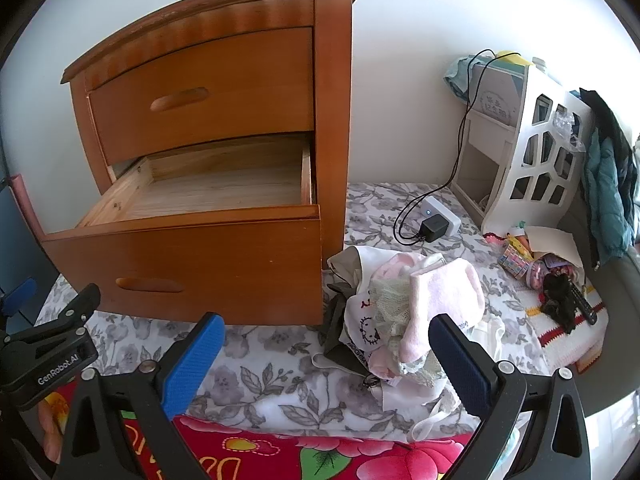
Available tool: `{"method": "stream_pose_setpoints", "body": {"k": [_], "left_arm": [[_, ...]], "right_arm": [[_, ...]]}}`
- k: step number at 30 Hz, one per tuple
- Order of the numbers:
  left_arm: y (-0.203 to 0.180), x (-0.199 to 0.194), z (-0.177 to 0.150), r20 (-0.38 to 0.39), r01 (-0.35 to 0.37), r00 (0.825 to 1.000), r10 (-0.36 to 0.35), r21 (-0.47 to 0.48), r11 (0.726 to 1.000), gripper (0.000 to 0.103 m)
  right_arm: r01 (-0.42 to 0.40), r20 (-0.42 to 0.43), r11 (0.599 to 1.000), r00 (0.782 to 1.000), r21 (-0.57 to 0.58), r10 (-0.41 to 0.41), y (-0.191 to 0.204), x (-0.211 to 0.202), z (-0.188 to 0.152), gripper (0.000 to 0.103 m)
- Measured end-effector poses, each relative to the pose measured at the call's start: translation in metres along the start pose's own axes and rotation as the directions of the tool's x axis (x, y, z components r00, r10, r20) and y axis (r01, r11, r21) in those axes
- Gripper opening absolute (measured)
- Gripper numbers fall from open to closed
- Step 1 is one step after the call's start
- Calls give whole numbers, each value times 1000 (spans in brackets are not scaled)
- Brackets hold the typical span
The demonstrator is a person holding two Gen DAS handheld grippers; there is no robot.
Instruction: Take underwear out of drawer
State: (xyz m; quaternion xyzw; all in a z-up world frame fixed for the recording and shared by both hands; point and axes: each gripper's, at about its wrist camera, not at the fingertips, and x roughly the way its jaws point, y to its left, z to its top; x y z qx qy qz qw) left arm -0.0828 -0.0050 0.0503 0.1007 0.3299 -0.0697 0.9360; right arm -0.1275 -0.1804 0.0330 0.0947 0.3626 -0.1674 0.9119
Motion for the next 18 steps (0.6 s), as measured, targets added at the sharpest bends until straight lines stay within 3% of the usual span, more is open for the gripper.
{"method": "stream_pose_setpoints", "body": {"k": [18], "left_arm": [[0,0,0,2,1,1000,-1,1,1000,103]], "right_arm": [[1,0,1000,1000,2,-1,0,0,0,103]]}}
